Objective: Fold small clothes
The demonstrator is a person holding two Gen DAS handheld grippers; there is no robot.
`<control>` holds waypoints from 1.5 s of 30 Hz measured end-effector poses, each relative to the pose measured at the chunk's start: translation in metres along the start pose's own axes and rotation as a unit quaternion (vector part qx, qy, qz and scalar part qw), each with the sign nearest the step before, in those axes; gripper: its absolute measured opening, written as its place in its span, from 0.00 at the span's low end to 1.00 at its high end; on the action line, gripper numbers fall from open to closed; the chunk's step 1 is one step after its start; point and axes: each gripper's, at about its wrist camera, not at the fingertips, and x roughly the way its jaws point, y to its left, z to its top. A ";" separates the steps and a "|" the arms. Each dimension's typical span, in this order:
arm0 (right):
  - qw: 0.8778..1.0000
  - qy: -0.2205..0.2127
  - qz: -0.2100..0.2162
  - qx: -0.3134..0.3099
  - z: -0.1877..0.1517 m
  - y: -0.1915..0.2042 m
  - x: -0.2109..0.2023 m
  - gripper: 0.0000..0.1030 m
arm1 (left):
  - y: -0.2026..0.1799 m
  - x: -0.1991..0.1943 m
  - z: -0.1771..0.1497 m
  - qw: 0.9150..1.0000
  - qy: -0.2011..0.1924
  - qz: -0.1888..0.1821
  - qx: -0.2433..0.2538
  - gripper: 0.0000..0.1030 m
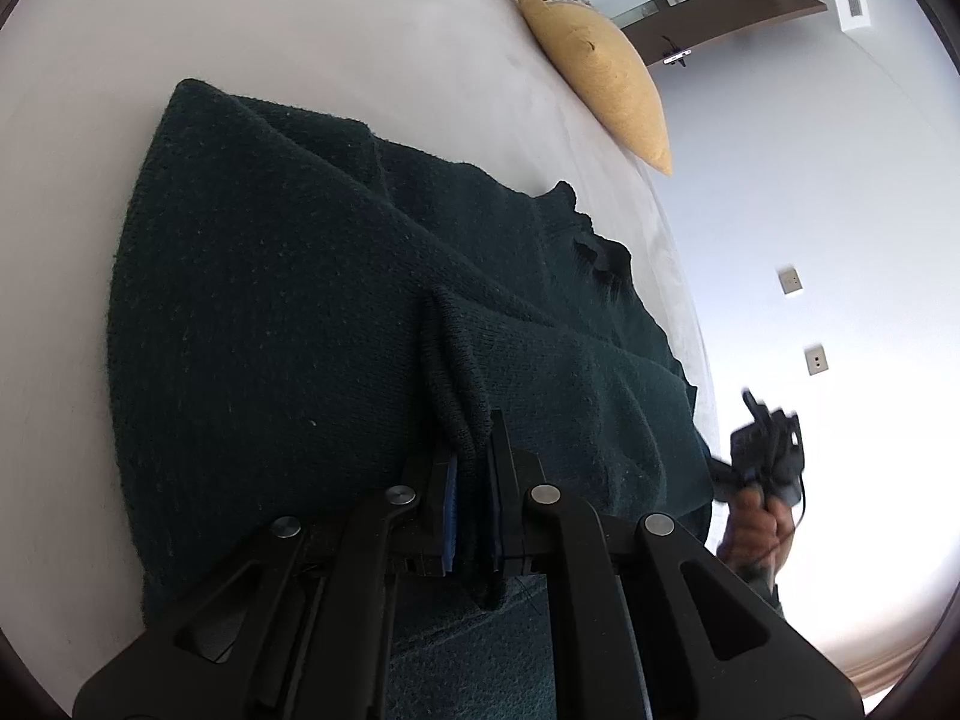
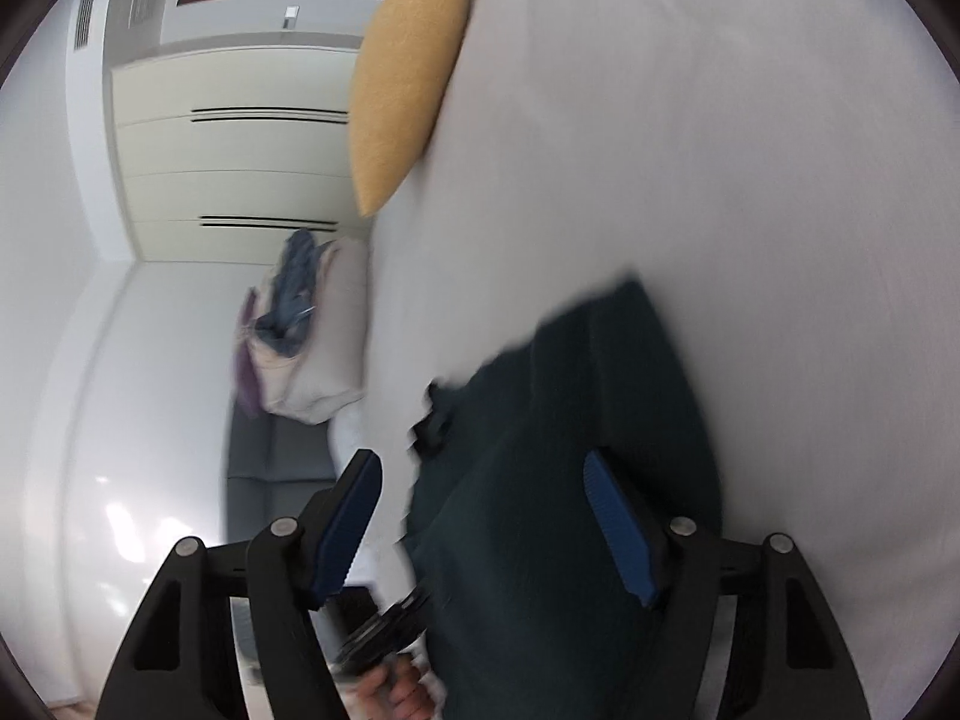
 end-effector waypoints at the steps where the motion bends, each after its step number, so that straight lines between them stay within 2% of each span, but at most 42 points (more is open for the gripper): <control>1: 1.000 0.009 -0.008 -0.011 -0.010 0.002 -0.003 0.71 | 0.000 0.000 0.000 1.000 0.001 -0.001 -0.002 0.08; 5: 0.999 0.037 -0.014 -0.021 -0.039 0.000 -0.012 0.71 | 0.001 -0.001 0.002 1.000 0.006 0.000 -0.009 0.08; 11: 0.999 0.033 -0.006 -0.015 -0.071 -0.008 -0.038 0.71 | -0.001 -0.007 0.008 1.000 0.006 0.014 -0.009 0.08; 15: 0.999 0.031 0.008 -0.035 -0.082 0.013 -0.049 0.73 | -0.008 -0.025 0.010 0.998 -0.006 0.063 0.018 0.09; 18: 0.997 0.019 0.039 -0.068 -0.078 0.037 -0.059 0.76 | -0.012 -0.048 0.012 0.990 -0.040 0.130 0.037 0.09; 19: 0.996 0.015 0.046 -0.073 -0.075 0.042 -0.059 0.79 | -0.016 -0.055 0.013 0.988 -0.054 0.137 0.044 0.09; 23: 0.997 0.005 0.057 -0.056 -0.050 0.043 -0.035 0.80 | -0.044 -0.055 0.005 0.986 -0.068 0.126 0.090 0.09; 27: 0.999 0.023 0.012 -0.034 -0.042 0.018 -0.001 0.80 | -0.065 -0.027 -0.012 0.982 -0.042 0.121 0.139 0.09; 28: 0.999 0.030 0.001 -0.028 -0.043 0.010 0.003 0.78 | -0.067 -0.017 -0.017 0.981 -0.028 0.126 0.145 0.09; 29: 0.999 0.033 -0.005 -0.030 -0.045 0.003 0.005 0.70 | -0.068 -0.010 -0.025 0.980 -0.020 0.130 0.149 0.09; 30: 0.999 0.030 -0.002 -0.039 -0.047 -0.001 0.002 0.67 | -0.067 -0.006 -0.029 0.979 -0.016 0.134 0.151 0.09; 32: 0.999 0.027 0.006 -0.033 -0.050 -0.007 -0.010 0.65 | -0.067 -0.009 -0.036 0.979 -0.024 0.130 0.156 0.09; 34: 0.999 0.015 -0.004 -0.031 -0.054 -0.007 -0.025 0.68 | -0.064 -0.012 -0.034 0.981 -0.026 0.121 0.147 0.09; 35: 0.999 0.008 -0.004 -0.032 -0.058 -0.006 -0.033 0.73 | -0.063 -0.013 -0.034 0.982 -0.028 0.118 0.142 0.09; 38: 0.999 0.001 0.020 -0.030 -0.080 0.004 -0.051 0.82 | -0.055 -0.020 -0.037 0.984 -0.040 0.117 0.131 0.09; 39: 0.999 0.010 0.027 -0.036 -0.091 0.008 -0.049 0.83 | -0.054 -0.022 -0.036 0.984 -0.045 0.116 0.130 0.09; 42: 0.999 0.024 0.006 -0.038 -0.109 0.013 -0.034 0.83 | -0.056 -0.026 -0.035 0.984 -0.055 0.111 0.127 0.09; 45: 1.000 0.005 -0.010 -0.023 -0.110 0.008 -0.017 0.83 | -0.067 -0.026 -0.028 0.983 -0.060 0.107 0.137 0.09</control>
